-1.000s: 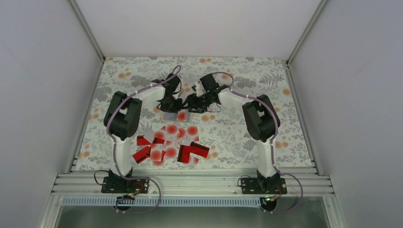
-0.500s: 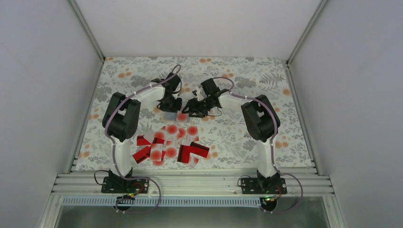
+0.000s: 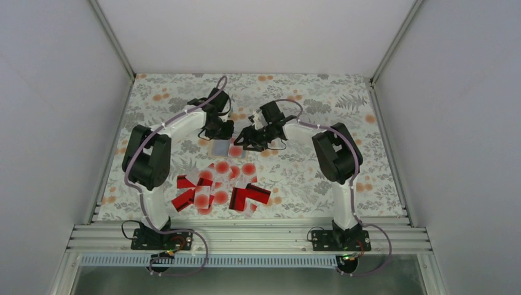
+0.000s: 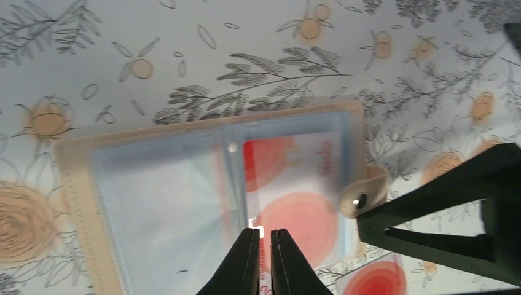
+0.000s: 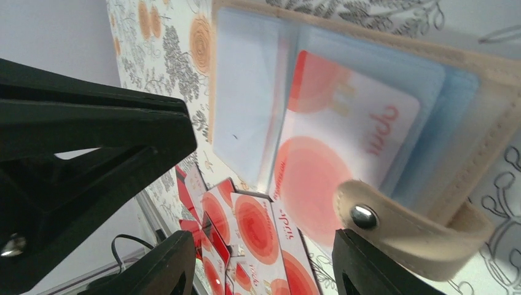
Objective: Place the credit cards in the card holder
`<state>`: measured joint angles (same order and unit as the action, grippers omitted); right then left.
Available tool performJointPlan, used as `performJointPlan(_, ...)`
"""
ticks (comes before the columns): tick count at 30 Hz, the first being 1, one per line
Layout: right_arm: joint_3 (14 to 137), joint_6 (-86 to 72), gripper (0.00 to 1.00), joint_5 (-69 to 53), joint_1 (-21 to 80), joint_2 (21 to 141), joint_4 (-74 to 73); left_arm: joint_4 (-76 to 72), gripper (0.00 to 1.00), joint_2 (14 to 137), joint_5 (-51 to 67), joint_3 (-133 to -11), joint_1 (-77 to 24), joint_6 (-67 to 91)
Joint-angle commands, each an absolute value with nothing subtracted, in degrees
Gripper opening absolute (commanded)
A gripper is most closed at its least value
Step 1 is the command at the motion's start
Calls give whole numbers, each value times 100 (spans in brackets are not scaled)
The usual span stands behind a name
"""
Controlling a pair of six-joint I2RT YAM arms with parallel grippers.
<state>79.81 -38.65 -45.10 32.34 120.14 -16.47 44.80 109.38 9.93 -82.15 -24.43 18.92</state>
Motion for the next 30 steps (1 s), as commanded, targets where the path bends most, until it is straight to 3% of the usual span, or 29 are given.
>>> performJointPlan(1, 7800, -3981, 58, -4417, 3238, 11780, -1554, 4173, 8, 10915, 1499, -8037, -2426, 1666)
performJointPlan(12, 7770, -4119, 58, -4419, 3175, 11919, -1399, 4342, 36, 11270, 1571, -8077, -2423, 1664)
performJointPlan(19, 7780, -4177, 58, -4459, 3170, 11956, -1335, 4370, 41, 11314, 1644, -7961, -2421, 1670)
performJointPlan(30, 7733, -4219, 58, -4504, 3169, 11996, -1296, 4261, 41, 11492, 1958, -7879, -2429, 1730)
